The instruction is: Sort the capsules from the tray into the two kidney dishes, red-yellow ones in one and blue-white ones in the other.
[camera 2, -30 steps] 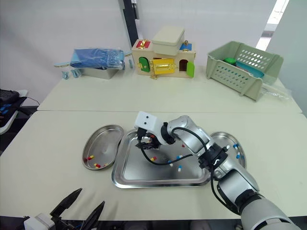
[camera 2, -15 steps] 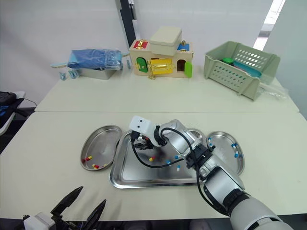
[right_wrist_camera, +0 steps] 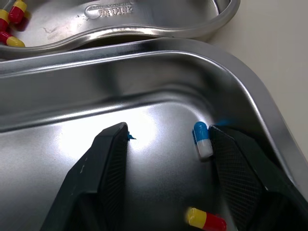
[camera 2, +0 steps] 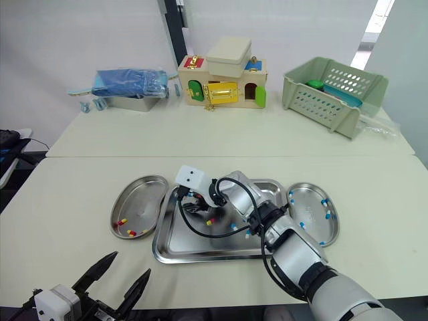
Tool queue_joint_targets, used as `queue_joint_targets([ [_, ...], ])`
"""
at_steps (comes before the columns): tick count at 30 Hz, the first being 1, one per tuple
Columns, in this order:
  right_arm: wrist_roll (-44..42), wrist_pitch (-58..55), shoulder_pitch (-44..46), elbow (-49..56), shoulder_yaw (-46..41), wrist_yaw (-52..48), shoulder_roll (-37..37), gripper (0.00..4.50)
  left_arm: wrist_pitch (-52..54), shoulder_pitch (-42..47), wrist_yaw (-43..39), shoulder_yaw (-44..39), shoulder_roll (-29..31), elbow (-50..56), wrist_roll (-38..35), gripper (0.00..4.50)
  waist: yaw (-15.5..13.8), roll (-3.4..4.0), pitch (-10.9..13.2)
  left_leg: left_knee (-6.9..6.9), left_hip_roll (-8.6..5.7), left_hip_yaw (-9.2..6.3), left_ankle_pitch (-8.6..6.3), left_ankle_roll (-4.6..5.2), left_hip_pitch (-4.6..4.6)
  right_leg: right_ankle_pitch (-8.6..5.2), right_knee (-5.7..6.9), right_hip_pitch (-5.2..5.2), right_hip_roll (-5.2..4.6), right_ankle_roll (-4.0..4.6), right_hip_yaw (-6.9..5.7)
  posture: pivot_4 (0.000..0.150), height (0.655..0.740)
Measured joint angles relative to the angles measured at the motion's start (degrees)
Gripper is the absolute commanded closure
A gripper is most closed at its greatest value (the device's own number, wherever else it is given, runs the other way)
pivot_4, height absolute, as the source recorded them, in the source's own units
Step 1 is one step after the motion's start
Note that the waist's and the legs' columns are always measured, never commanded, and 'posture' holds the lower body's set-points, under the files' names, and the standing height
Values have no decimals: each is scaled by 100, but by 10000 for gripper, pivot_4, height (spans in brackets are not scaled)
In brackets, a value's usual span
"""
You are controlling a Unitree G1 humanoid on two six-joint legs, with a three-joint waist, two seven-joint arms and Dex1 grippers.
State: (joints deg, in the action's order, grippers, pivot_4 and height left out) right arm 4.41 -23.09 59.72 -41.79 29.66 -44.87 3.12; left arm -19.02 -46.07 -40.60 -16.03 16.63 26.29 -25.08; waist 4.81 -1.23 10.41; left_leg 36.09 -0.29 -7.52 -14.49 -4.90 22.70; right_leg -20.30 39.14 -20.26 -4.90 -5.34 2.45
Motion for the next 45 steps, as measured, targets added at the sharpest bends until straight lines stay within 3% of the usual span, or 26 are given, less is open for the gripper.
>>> queue_joint_targets([
  [12,254,144,-42,-47,-105,-14,19,44639,114,-75,15,0,6,47,0,0,0,2,-2,0,0,1,0,0,-3,0,2,1,0,0,2,1500,7400],
  [20,311,45,-238,256,-154,-251,24,44639,119,-55,-14,0,47,47,3,0,0,2,-2,0,0,1,0,0,-3,0,2,2,0,0,2,1500,7400],
  [26,-185,-702,-535,1495,-448,-844,-328,44639,102,-60,-357,-36,428,27,-83,0,-8,3,-1,0,0,-3,0,-1,3,0,-1,1,0,0,-1,1500,7400],
  [36,-1482,-1349,-2216,4998,-1207,-1891,-2405,44639,-383,255,-1594,-61,1257,-481,-185,0,-140,6,0,0,0,-2,0,0,5,0,-6,6,0,0,-6,1500,7400],
  [45,-2320,-1315,-3945,6186,-2920,-2169,-4531,44639,-640,921,-2408,47,1635,-983,-313,0,-196,4,-1,2,0,5,0,1,5,0,-14,20,-3,0,-6,1500,7400],
])
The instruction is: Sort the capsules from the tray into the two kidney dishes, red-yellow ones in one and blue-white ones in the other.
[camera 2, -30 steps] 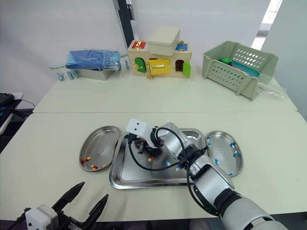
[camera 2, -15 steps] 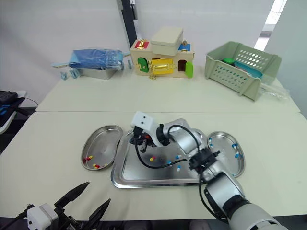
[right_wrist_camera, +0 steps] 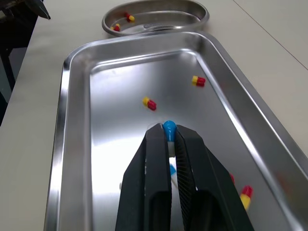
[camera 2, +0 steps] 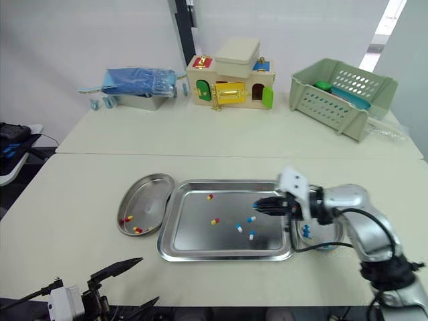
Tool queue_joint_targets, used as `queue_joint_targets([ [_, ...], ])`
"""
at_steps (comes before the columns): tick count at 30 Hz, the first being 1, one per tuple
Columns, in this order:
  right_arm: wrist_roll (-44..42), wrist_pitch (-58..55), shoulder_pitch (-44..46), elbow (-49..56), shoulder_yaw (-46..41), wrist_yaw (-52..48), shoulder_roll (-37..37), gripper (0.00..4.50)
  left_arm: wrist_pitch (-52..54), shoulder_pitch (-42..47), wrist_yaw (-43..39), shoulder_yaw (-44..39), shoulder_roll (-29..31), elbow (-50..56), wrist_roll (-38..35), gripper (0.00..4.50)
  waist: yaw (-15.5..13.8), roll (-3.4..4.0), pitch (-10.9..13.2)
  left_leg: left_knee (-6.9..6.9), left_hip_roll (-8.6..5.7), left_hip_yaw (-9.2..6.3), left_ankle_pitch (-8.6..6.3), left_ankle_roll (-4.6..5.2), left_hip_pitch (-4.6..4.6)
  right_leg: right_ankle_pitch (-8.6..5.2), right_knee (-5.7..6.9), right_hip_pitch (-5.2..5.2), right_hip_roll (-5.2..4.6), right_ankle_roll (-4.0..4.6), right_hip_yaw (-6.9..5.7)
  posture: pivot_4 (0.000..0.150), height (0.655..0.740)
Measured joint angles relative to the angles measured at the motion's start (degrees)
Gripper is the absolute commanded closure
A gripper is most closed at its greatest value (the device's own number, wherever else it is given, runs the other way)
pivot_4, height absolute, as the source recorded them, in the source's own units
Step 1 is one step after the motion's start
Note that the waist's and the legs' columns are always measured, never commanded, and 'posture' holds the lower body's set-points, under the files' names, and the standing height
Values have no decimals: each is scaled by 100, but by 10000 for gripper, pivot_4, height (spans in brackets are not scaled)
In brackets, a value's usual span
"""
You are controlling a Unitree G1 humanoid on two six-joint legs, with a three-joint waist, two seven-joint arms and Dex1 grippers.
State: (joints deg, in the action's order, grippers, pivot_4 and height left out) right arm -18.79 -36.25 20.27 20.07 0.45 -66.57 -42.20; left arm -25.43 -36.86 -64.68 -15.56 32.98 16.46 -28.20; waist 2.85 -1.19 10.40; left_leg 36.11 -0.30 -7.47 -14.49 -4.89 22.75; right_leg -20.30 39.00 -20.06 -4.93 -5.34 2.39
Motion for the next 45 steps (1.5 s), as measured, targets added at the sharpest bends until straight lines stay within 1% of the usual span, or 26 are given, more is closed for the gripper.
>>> queue_joint_targets([
  [3,-59,78,-499,-74,-551,-84,-548,44639,113,108,21,45,32,41,-5,0,-3,-2,-1,0,1,3,0,0,-3,0,-1,3,0,0,1,1500,7400],
  [9,-30,449,-1394,-517,-1313,-83,-1123,44639,473,153,103,162,93,435,-72,0,-14,-1,-2,2,0,9,0,0,-7,0,-3,12,-3,0,2,1500,7400],
  [16,-22,724,-1605,-707,-1415,60,-1195,44639,875,236,224,163,172,691,-97,0,20,5,-5,1,2,8,0,0,-27,0,-5,36,0,0,2,1500,7400],
  [18,-23,758,-1604,-748,-1396,83,-1195,38332,943,231,276,163,174,794,-97,0,7,5,-5,1,2,7,0,0,-27,0,-6,37,-1,-1,1,1500,7400],
  [20,-25,788,-1604,-774,-1373,96,-1195,33595,1020,215,292,162,174,870,-97,0,3,6,-5,1,2,7,0,0,-28,0,-6,38,-1,0,1,1500,7400],
  [26,-40,835,-1605,-839,-1369,131,-1196,17130,1137,157,408,156,172,935,-96,0,0,6,-5,1,2,7,0,0,-29,0,-7,39,-1,-1,1,1500,7400],
  [29,-73,841,-1658,-926,-1401,87,-1199,8181,1143,152,460,109,165,978,-96,0,-9,5,-5,1,2,7,0,0,-29,0,-9,41,-1,0,1,1500,7400],
  [31,-115,874,-1739,-946,-1482,34,-1201,1394,1146,139,527,30,157,978,-96,0,-12,5,-5,0,2,7,0,1,-29,0,-9,41,-1,0,1,1500,7400],
  [32,-176,900,-1779,-976,-1564,17,-1202,129,1155,133,552,-24,156,978,-96,0,-13,5,-5,1,2,7,0,1,-29,0,-9,41,-1,-1,1,1500,7400],
  [34,-283,955,-1915,-1016,-1788,-14,-1209,129,1226,110,624,-120,157,982,-102,0,-22,5,-4,1,2,7,0,1,-30,0,-11,43,-1,0,0,1500,7400],
  [37,-355,1083,-2196,-1144,-2190,-151,-1295,129,1650,86,836,-469,246,975,-226,0,-47,4,-4,0,2,7,0,1,-32,0,-11,44,-1,-1,-1,1500,7400],
  [40,-461,1411,-2455,-1520,-2631,-325,-1298,129,2287,178,1066,-986,640,753,-326,0,-64,4,-4,-1,1,7,0,1,-44,-1,-10,54,-1,-1,-1,1500,7400],
  [45,-419,1832,-2652,-2259,-2740,-530,-1352,129,3027,593,1283,-1795,1207,-251,-286,0,-21,6,-2,-7,2,16,-1,1,-69,-1,-10,69,-1,0,6,1500,7400],
])
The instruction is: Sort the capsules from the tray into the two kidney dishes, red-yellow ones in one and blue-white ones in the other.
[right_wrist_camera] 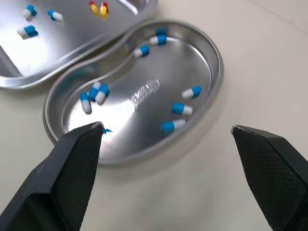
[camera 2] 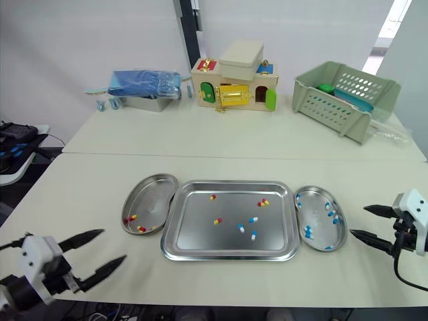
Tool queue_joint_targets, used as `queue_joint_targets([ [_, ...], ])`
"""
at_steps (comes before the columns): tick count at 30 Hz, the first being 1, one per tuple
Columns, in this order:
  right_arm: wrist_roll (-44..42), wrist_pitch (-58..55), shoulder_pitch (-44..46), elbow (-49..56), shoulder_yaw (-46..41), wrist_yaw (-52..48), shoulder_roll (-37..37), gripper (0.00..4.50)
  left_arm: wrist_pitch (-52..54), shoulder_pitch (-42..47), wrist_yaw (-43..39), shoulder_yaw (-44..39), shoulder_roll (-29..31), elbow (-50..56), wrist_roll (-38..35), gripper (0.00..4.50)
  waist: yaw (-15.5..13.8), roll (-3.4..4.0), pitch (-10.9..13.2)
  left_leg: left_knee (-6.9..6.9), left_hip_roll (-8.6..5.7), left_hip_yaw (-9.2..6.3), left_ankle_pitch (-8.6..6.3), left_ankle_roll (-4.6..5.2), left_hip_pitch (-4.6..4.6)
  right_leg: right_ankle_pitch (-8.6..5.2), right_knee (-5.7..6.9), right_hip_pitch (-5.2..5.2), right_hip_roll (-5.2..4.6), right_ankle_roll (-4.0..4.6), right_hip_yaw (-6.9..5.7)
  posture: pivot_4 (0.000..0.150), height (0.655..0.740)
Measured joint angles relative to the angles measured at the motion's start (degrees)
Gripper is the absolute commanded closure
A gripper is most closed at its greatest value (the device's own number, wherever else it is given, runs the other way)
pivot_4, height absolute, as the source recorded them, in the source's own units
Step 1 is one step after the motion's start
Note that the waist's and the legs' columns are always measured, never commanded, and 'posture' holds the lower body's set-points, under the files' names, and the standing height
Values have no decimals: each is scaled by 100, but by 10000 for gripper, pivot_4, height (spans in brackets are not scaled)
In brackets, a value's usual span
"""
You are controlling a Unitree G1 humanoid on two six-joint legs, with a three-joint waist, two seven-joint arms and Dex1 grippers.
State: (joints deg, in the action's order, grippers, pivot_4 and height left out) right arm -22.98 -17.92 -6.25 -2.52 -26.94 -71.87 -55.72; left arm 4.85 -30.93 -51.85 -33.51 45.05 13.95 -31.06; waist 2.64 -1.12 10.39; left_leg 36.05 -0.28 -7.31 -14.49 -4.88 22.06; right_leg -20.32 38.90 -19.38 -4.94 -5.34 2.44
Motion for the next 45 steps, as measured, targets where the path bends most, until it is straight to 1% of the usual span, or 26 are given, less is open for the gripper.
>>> queue_joint_targets([
  [2,53,177,102,-303,12,-58,-55,129,154,204,-23,-111,299,-487,135,0,26,1,0,-4,1,0,0,0,-14,-1,0,8,0,1,0,1500,7400],
  [5,168,429,216,-626,96,-68,-80,129,301,536,-50,-240,536,-1085,279,0,38,1,1,-6,1,-1,0,0,-13,-2,1,8,0,3,-1,1500,7400],
  [8,217,627,275,-749,194,-69,-80,129,361,824,-162,-244,756,-1469,409,0,44,2,1,-6,2,0,0,0,-12,-2,1,8,0,2,0,1500,7400],
  [12,226,751,282,-806,249,-63,-80,129,329,1109,-299,-248,860,-1889,566,0,52,3,2,-6,2,2,0,0,-13,-2,1,7,0,2,2,1500,7400],
  [19,219,800,123,-773,241,-63,-85,129,254,1412,-645,-150,893,-2358,797,0,49,3,2,-6,2,0,0,0,-12,-2,2,7,0,2,0,1500,7400],
  [25,148,806,-303,-525,135,-83,-84,129,282,1749,-1101,86,1008,-2253,833,0,44,3,2,-6,2,1,0,-1,-11,-2,2,7,-1,2,1,1500,7400],
  [31,-210,500,-1302,644,-395,-219,2,129,459,2130,-1502,299,1263,-1863,734,0,22,4,4,-8,3,-3,0,-1,-9,-3,1,7,0,1,-2,1500,7400],
  [35,-528,272,-2197,1805,-620,-178,471,129,587,2783,-1662,792,1319,-1693,707,0,-7,3,4,-6,2,-3,0,-1,-8,-3,1,9,0,1,-2,1500,7400],
  [36,-554,253,-2273,1986,-619,-164,564,129,604,2861,-1674,863,1323,-1629,701,0,-10,3,4,-6,3,-2,0,-1,-9,-3,1,9,0,1,-2,1500,7400],
  [37,-635,250,-2498,2337,-690,-61,786,129,692,3071,-1702,1037,1325,-1545,692,0,-12,3,4,-6,2,-3,0,-1,-8,-3,1,8,0,1,-2,1500,7400],
  [41,-797,252,-2926,3478,-592,271,1347,129,1217,3913,-1720,1860,1305,-940,640,0,-28,0,4,-3,2,-5,0,-1,-8,-2,3,10,1,0,-2,1500,7400],
  [43,-782,267,-2938,3750,-426,448,1514,129,1466,4248,-1602,2160,1221,-773,644,0,-4,-1,3,-3,3,-5,0,-1,-10,-3,4,10,3,0,-1,1500,7400],
  [45,-733,295,-2966,3883,-247,621,1659,129,1847,4549,-1323,2372,973,-623,626,0,-3,-1,3,-3,2,-7,0,-1,-9,-3,4,10,3,0,-3,1500,7400],
])
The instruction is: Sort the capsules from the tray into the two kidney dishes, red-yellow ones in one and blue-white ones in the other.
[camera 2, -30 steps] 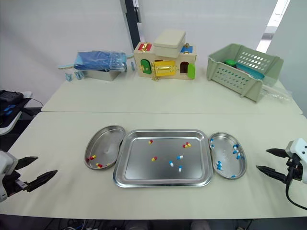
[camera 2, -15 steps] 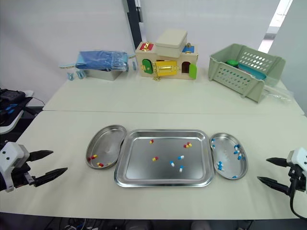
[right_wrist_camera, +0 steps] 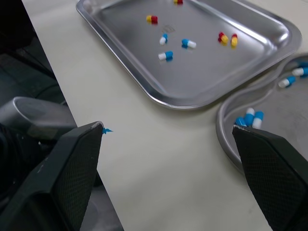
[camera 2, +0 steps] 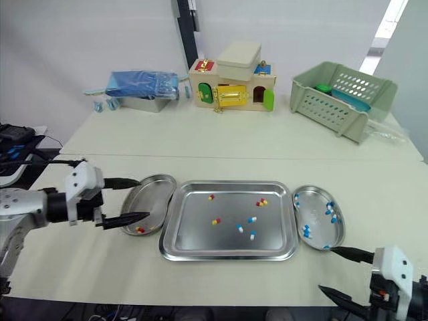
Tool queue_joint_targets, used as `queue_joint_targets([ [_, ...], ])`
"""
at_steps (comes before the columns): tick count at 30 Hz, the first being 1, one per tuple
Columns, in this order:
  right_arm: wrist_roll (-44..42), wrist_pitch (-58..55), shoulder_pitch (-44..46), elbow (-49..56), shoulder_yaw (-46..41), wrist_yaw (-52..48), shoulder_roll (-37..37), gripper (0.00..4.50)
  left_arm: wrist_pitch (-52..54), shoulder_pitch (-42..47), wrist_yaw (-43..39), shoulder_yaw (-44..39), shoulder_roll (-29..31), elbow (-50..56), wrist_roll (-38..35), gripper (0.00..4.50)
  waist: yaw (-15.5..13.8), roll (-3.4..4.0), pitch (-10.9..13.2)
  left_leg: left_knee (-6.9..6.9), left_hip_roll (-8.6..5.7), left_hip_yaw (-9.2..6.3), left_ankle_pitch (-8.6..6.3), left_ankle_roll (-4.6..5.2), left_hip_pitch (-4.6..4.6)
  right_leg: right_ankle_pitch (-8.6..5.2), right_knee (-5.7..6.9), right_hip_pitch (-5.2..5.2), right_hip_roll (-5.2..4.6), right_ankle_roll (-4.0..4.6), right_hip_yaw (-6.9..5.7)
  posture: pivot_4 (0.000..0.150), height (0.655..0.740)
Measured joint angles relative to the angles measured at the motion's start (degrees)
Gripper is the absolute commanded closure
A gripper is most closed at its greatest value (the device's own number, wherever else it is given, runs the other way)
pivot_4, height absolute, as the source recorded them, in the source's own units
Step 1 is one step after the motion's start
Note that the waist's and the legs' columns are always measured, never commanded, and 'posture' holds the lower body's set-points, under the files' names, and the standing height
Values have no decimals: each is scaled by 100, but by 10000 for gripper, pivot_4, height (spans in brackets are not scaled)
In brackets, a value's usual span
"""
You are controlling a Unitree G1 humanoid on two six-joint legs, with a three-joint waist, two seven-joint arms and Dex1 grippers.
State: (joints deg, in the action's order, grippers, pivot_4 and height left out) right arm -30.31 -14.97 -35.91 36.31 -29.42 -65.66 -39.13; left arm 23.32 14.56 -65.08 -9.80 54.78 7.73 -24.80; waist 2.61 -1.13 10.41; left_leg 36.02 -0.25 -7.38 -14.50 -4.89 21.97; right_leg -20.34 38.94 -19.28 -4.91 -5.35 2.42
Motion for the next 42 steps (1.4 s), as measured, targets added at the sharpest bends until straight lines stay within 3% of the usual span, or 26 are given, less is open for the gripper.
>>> queue_joint_targets([
  [6,232,108,-284,344,464,525,373,129,1663,135,1435,769,-1006,1264,-167,0,-11,-2,1,3,-1,-5,0,0,4,0,-1,0,0,0,-1,1500,7400],
  [10,443,293,-479,353,653,679,474,129,2218,-8,2266,1139,-1535,1913,-79,0,-25,-2,1,5,-1,-6,0,0,2,0,0,2,0,0,-1,1500,7400],
  [20,702,719,-745,281,924,955,676,129,3114,326,4514,1876,-2834,2045,987,0,-78,-8,-3,7,-5,-5,1,-1,2,0,-2,4,-2,0,-1,1500,7400],
  [36,774,798,-610,270,1260,1342,652,129,3628,677,4802,2129,-3201,1440,1314,0,-79,-10,-4,6,-6,-6,1,-2,2,0,-4,4,-3,-1,-2,1500,7400],
  [41,773,799,-626,270,1272,1384,652,0,3645,682,4773,2210,-3196,1391,1356,11499,-80,-9,-4,6,-6,-6,1,-2,2,0,-3,4,-3,0,-2,1500,7400],
  [42,773,798,-632,270,1274,1395,652,0,3667,692,4789,2210,-3202,1358,1363,11499,-80,-9,-4,6,-6,-6,1,-2,2,0,-3,4,-3,0,-2,1500,7400],
])
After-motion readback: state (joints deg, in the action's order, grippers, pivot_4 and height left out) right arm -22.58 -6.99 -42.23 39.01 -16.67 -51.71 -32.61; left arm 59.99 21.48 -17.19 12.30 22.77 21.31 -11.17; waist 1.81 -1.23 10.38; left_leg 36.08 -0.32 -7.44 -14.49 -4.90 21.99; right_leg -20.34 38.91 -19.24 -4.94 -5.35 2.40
